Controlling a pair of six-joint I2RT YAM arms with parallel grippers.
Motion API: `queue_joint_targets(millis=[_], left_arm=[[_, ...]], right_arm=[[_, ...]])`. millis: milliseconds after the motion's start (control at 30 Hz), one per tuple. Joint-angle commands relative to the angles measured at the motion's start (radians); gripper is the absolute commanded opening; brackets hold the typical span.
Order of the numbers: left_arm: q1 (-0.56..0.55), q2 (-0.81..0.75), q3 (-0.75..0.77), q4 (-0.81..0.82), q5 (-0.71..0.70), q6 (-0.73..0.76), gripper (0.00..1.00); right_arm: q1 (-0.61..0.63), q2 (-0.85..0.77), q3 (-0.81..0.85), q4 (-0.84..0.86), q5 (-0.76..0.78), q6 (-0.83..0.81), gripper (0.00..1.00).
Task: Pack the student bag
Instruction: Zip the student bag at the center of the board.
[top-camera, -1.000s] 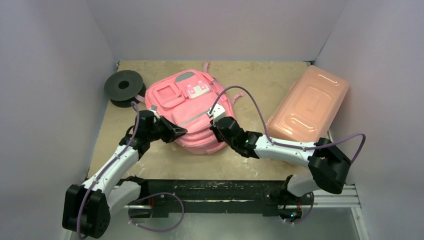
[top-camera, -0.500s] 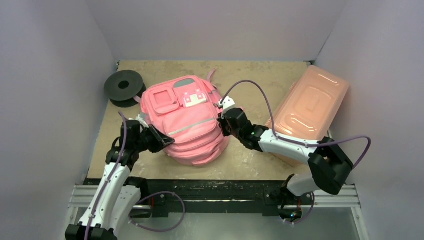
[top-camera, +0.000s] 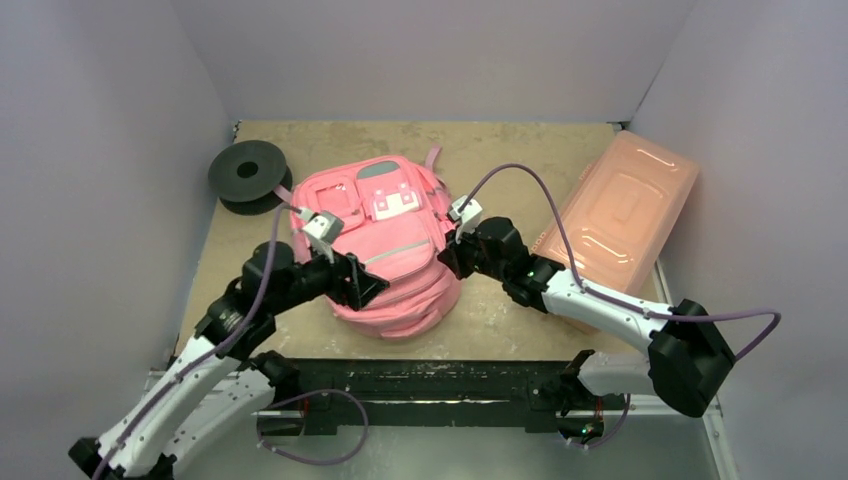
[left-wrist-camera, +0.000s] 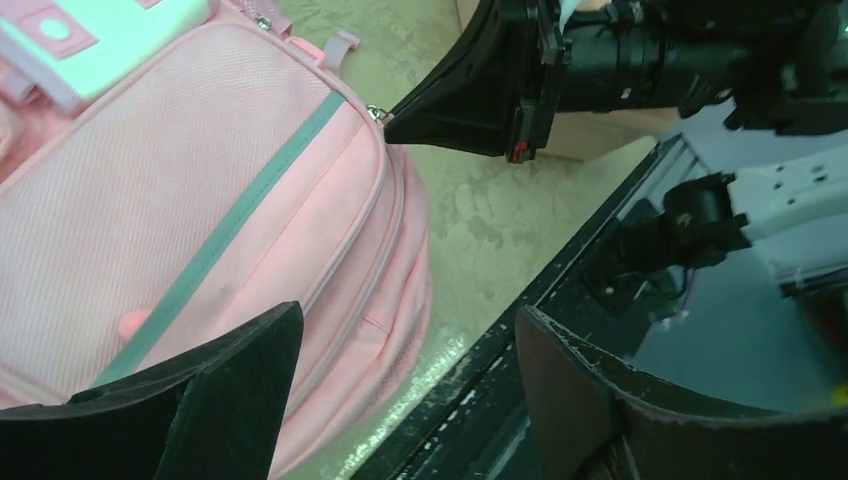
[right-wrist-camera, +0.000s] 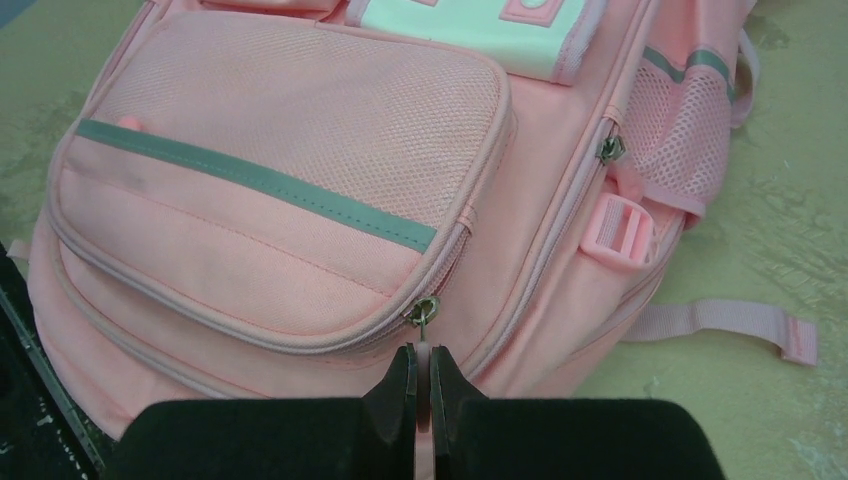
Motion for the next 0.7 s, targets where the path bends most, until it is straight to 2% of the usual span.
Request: queue_joint_targets(millis=[0,67,200,300,400,600,633,667], left_arm=[[-0.21,0.185,0.045,0.159,-0.211,0.317,0.77],[-0.309,0.285,0.083,0.179,-0.309,0.421,0.77],[-0.411,0.416,0.072,0.338,-0.496,0.565,0.65],[-0.434,0.478,0.037,0.48,-0.52,0.617,0.59],[-0.464,0.543,0.019,0.578,-0.55,0.649,0.59],[-0.514,0.651,0.012,0.642,-0.608,0.66,0.58],[-0.517,0.658,0.005,0.646,-0.625,0.654,0.56],[-0.519,0.661,-0.01,0.654,-0.654,0.645,0.49]], right_arm=[[0.003,-0.041,0.019,0.049,-0.076,0.011,0.0],[0.003,-0.052,0.023,0.038,-0.076,0.01,0.0],[0.003,-0.082,0.02,0.034,-0.073,0.006,0.0],[0.003,-0.091,0.023,0.029,-0.091,0.004,0.0],[0.003,-0.094,0.027,0.026,-0.115,0.01,0.0],[0.004,-0.102,0.037,0.012,-0.129,0.013,0.0],[0.005,-0.106,0.038,0.009,-0.132,0.015,0.0],[0.006,-0.111,0.039,0.008,-0.137,0.017,0.0]])
